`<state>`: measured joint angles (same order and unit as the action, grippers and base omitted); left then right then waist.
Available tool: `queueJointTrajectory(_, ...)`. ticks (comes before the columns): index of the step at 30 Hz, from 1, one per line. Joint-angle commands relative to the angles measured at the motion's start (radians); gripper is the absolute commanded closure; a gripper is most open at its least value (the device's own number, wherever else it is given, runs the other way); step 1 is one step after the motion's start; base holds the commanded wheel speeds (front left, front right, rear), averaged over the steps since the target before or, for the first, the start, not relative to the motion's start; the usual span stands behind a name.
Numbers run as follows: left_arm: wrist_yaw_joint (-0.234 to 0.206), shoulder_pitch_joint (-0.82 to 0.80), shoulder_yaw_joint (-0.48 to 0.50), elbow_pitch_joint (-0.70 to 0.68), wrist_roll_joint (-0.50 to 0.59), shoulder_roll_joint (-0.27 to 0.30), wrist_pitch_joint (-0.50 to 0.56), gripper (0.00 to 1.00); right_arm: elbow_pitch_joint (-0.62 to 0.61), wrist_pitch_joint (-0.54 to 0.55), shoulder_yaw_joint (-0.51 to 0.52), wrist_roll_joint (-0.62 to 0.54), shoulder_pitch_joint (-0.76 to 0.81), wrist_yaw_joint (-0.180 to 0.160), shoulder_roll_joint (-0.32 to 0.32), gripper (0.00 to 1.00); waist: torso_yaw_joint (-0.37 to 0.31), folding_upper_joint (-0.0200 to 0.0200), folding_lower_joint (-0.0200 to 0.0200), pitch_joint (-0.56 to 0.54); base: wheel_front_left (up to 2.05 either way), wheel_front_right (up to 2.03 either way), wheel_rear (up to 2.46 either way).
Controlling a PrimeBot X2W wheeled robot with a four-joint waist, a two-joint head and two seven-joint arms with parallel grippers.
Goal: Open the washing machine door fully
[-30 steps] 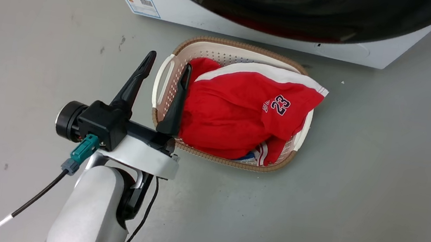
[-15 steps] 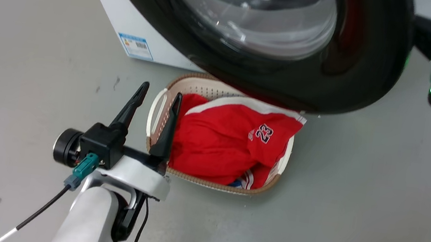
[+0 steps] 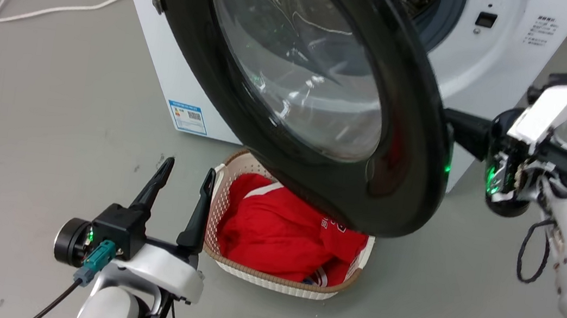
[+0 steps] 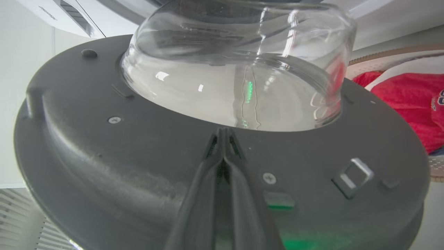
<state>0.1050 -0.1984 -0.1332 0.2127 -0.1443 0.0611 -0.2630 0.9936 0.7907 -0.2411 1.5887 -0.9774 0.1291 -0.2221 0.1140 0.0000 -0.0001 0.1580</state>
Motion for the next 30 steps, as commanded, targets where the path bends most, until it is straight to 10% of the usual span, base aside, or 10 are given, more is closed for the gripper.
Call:
queueJointTrajectory(1, -0.005, 0.013, 0.003, 0.001, 0.004, 0.004, -0.003, 0.0, -0.019, 0.008, -0.003, 0.007, 0.03, 0.003, 0.008, 1.0, 0.004, 0.0, 0.0001, -0.018, 0.0, 0.0, 0.0)
queueJointTrajectory(30, -0.013, 0.111, 0.0, 0.02, -0.017, 0.017, -0.003, 0.0, -0.299, -0.071, -0.025, 0.066, 0.382, 0.003, 0.144, 1.0, -0.022, 0.0, 0.0001, -0.125, 0.0, 0.0, 0.0)
